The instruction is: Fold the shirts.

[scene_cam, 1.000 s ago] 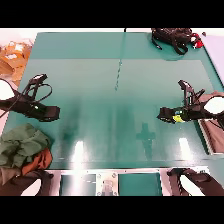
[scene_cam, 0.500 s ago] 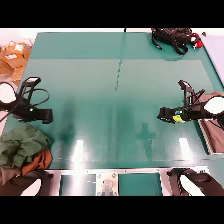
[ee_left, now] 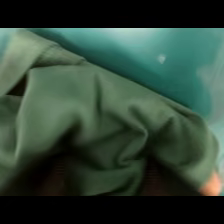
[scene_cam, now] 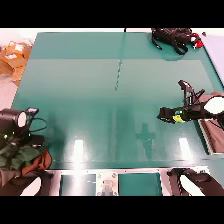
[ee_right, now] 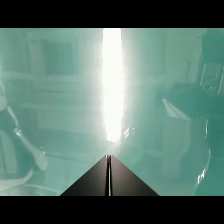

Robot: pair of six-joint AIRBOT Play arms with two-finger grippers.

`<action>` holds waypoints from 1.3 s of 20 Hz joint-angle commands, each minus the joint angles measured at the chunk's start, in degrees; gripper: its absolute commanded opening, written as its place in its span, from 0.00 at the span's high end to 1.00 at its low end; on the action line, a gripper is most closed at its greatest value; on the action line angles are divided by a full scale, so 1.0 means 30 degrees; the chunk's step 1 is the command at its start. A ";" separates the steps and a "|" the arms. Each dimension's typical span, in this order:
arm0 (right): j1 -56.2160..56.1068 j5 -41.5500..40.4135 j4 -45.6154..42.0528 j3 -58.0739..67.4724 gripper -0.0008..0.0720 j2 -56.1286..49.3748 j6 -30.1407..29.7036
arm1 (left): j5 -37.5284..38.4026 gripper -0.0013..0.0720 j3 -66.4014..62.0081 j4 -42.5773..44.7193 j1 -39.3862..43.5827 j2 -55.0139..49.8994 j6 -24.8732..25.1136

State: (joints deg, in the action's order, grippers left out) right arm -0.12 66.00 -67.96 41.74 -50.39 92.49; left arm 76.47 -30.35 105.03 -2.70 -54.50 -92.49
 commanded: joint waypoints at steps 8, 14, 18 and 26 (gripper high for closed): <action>-0.0007 0.0000 0.0007 -0.0015 0.97 0.0015 0.0007 | 0.1217 0.95 -0.6987 -0.4736 0.0117 -0.0015 0.1355; -0.0007 0.0007 0.0007 -0.0015 0.97 0.0015 0.0007 | -0.4648 0.95 -1.3668 -0.9799 0.7876 -0.0117 0.1341; -0.0007 0.0007 0.0007 -0.0015 0.97 0.0015 0.0007 | -0.7854 0.94 -1.3945 -1.0710 1.1679 -0.2135 0.1348; -0.0007 0.0007 0.0007 -0.0007 0.97 0.0015 0.0007 | -0.5479 0.00 -1.4316 -1.2444 1.1256 -0.5792 0.1501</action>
State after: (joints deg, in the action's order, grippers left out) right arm -0.12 66.00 -67.94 41.71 -50.39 92.49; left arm 55.20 -72.36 68.69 32.97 -70.24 -88.16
